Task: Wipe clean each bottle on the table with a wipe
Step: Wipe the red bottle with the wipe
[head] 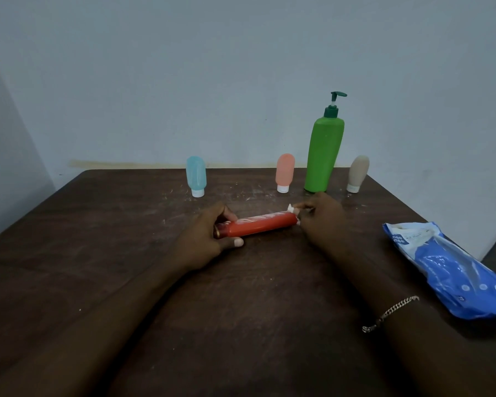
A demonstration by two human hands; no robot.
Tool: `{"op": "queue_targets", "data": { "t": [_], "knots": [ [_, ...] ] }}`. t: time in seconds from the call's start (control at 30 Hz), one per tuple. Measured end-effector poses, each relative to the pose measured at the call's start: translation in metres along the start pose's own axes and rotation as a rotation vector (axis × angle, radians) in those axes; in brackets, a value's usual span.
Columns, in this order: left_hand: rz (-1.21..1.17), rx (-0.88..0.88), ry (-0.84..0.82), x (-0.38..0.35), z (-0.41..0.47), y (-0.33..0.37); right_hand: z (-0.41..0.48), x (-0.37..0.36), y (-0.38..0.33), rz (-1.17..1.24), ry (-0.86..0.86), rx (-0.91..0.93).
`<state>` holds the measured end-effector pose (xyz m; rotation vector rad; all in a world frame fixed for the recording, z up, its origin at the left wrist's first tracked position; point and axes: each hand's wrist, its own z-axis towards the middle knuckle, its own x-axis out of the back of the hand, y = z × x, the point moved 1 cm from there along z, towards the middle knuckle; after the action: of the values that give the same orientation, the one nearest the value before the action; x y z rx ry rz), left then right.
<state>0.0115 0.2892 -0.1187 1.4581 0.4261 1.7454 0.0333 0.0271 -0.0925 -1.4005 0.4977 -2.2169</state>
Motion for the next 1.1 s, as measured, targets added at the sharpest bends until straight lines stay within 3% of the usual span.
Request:
{"op": "queue_targets", "data": {
  "t": [0.23,0.4,0.73,0.93,1.1],
  "knots": [
    [0.159,0.047,-0.137,0.004,0.001,0.006,-0.002,0.005,-0.012,-0.153,-0.047,0.145],
    [0.300,0.083,-0.127,0.005,0.002,0.009,-0.005,0.006,-0.014,-0.180,-0.080,0.188],
    [0.218,0.152,-0.110,0.008,0.000,0.013,-0.014,-0.005,-0.029,-0.101,-0.147,0.339],
    [0.222,0.134,-0.122,0.009,-0.002,0.017,0.000,0.002,-0.022,-0.186,-0.091,0.157],
    [0.189,0.140,-0.126,0.010,-0.004,0.017,-0.020,-0.003,-0.040,-0.119,-0.187,0.336]
  ]
}}
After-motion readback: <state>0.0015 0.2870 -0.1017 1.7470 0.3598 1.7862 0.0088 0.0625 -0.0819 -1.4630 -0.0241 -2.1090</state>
